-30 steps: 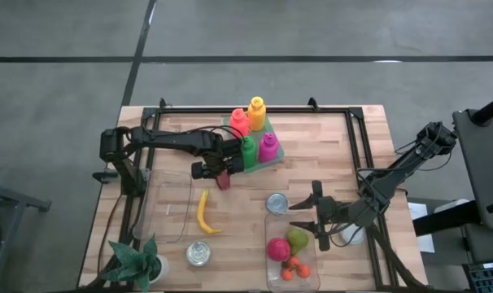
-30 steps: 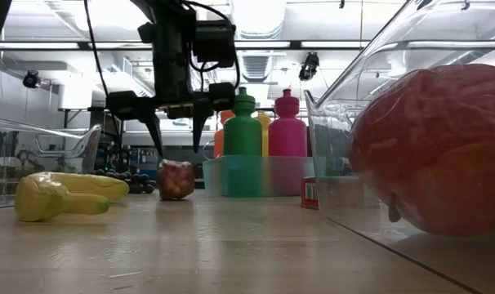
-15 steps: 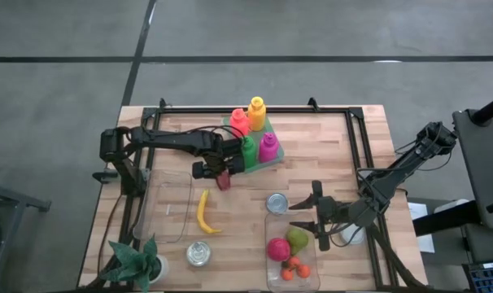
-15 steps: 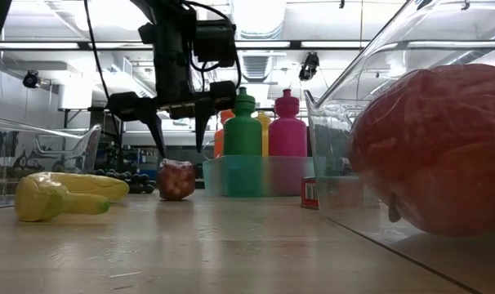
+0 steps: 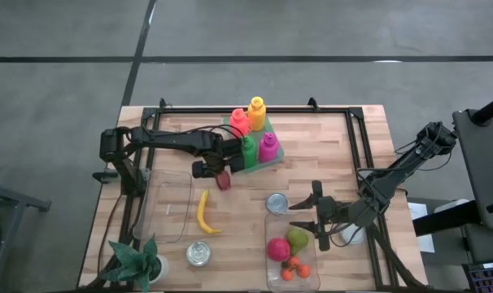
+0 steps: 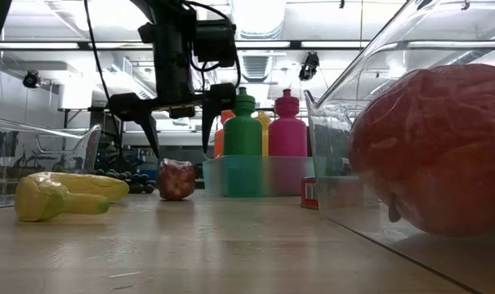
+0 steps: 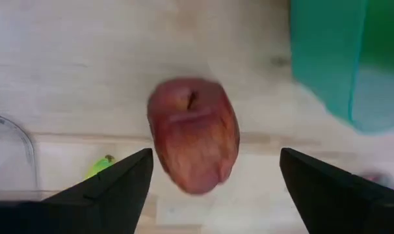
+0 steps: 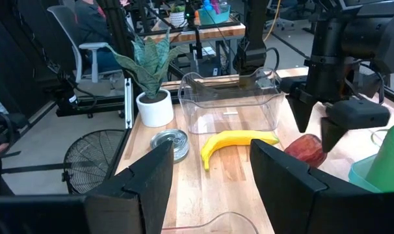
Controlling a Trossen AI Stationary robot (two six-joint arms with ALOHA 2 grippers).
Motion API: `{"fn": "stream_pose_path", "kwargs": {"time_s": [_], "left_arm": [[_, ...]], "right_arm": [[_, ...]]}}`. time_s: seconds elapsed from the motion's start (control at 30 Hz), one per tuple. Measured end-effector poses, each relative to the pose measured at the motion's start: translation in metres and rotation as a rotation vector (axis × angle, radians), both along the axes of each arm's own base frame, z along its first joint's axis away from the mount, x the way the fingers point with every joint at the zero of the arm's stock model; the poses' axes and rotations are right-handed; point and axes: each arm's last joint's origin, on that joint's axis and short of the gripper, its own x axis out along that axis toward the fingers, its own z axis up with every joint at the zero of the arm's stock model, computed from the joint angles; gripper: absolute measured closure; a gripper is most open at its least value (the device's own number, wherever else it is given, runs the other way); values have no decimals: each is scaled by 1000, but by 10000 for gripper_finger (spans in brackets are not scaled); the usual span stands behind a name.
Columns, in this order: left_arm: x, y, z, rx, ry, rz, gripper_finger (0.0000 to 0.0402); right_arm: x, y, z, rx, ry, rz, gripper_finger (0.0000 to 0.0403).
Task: Pick & Place Food Item
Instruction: Put the light red apple into the bottom transparent bin
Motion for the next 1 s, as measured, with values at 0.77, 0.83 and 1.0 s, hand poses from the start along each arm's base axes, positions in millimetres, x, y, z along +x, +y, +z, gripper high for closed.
{"fn": "stream_pose_path", "kwargs": {"time_s": [0.77, 0.83, 1.0], "left_arm": [[-14, -7, -48, -45, -39, 163, 61], [-14, -7, -49, -47, -36, 163, 68], [-14, -7, -48, -46, -37, 163, 125]], "right_arm": [[0, 0, 0, 0, 0, 1, 203], [0, 0, 0, 0, 0, 1, 203], [0, 0, 0, 0, 0, 1, 203]]}}
